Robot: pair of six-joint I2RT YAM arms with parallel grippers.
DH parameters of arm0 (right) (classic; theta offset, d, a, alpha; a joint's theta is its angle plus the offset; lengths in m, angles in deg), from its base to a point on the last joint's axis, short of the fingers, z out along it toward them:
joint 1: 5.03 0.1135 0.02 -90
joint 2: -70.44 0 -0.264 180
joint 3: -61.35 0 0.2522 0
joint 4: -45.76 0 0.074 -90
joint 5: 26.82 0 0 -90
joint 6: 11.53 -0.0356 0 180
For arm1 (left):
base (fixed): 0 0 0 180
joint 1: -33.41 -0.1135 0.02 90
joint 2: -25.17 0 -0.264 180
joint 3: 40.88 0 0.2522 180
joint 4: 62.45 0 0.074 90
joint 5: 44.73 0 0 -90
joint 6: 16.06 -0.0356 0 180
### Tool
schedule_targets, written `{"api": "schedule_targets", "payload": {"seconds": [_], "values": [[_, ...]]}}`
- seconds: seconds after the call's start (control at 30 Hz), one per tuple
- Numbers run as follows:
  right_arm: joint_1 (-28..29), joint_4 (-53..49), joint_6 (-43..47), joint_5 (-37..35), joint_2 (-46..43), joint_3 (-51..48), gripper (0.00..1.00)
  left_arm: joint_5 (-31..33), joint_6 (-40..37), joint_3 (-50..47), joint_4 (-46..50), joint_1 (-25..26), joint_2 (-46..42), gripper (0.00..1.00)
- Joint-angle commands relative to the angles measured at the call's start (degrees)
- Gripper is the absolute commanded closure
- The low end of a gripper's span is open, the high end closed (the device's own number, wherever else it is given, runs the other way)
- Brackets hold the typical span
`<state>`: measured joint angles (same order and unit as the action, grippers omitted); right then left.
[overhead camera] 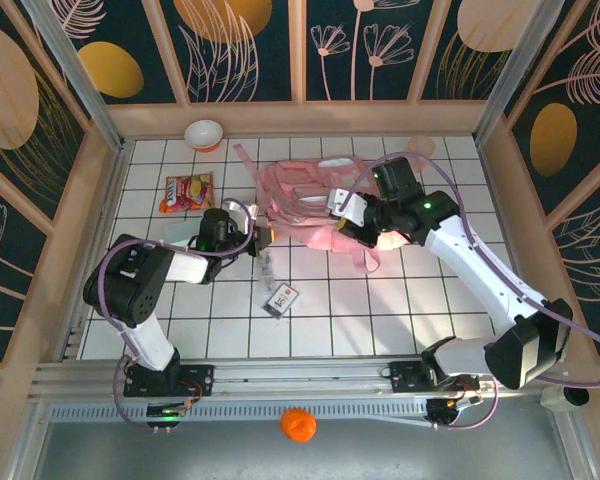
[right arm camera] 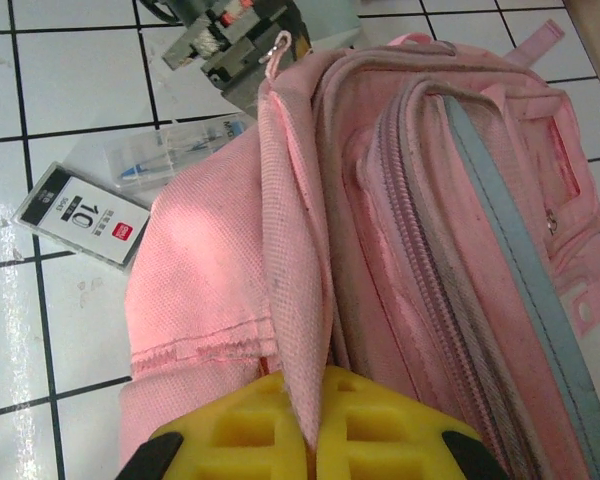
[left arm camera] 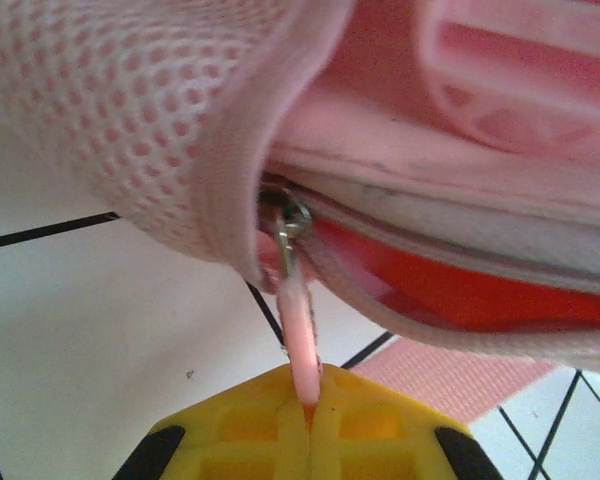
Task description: Pack the student bag
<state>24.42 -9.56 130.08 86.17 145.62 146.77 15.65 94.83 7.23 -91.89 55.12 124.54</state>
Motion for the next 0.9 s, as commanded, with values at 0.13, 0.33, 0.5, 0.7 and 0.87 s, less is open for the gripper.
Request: {"api": "schedule_targets", "payload": {"seconds": [0.13,0.33,0.5,0.7,0.87], "values": [[-0.43,11.06,-6.19,-5.36,-1.93,-3.97,1.00,-7.74,-5.92,-2.96,3.49,0.59,-10.43,1.00],[-0.27,14.81,-8.99,-5.23,-3.14,-7.00,1.00,-7.79,-10.51,-1.38,13.46,1.05,-15.03,1.00],[-0.40,11.98,-6.57,-2.55,-4.32,-5.49,1.00,5.00,-8.61,-1.93,17.15,1.05,-13.84,0.52],[-0.45,7.67,-3.45,2.54,-4.76,-1.36,1.00,6.66,-5.86,-3.38,6.36,1.07,-9.22,0.37],[-0.37,5.46,-2.01,2.81,-4.10,0.83,1.00,2.50,-9.01,-1.83,-2.17,1.05,-4.29,0.35]]}}
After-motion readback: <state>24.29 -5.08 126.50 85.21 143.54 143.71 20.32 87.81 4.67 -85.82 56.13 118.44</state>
